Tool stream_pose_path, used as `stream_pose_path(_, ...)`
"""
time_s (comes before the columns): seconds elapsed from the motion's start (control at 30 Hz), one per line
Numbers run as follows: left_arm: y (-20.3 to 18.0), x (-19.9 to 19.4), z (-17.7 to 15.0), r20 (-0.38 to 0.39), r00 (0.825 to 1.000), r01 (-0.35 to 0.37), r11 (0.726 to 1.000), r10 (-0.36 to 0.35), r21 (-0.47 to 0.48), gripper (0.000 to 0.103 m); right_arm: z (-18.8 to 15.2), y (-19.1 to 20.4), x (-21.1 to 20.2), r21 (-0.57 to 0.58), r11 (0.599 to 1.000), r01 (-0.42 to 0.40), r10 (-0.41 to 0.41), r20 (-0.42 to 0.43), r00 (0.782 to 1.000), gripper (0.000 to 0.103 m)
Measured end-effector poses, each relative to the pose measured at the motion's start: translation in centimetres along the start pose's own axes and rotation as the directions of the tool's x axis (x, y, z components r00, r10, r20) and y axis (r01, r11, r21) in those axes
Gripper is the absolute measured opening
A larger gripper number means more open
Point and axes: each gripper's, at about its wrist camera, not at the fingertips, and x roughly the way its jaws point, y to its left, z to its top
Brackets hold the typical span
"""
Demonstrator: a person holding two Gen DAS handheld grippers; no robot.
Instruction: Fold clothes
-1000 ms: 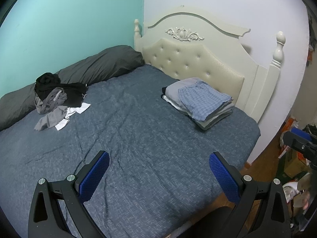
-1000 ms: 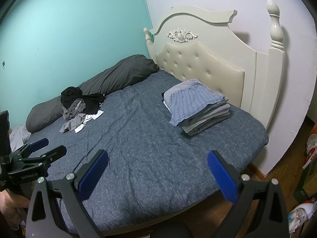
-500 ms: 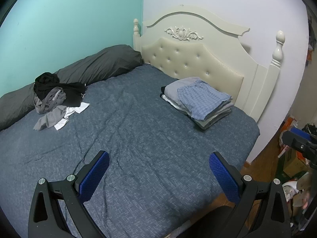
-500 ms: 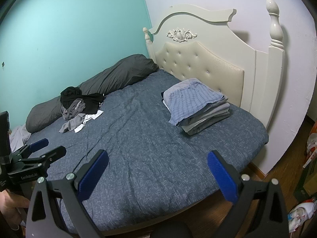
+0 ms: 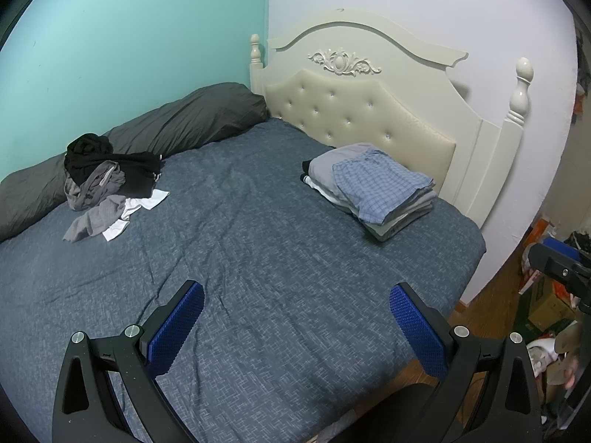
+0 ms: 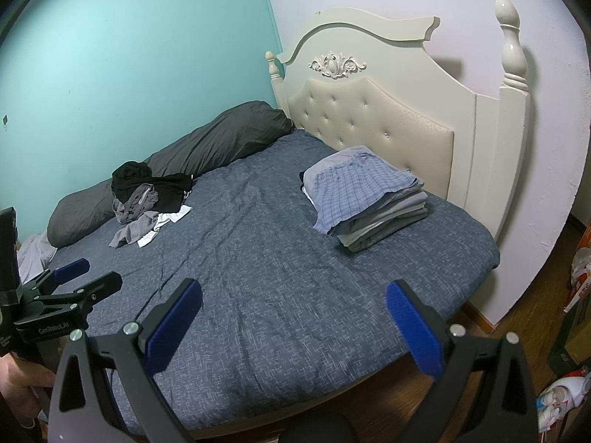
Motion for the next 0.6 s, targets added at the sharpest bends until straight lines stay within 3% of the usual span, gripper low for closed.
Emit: stream_pose_path(0.6, 0.08, 0.05, 0.06, -0.002, 1.0, 0.0, 1.0, 0.0, 0.001, 0.103, 0.17, 0.03, -0.04, 0.004, 1.0, -0.001, 0.001, 0.0, 1.0, 0.101)
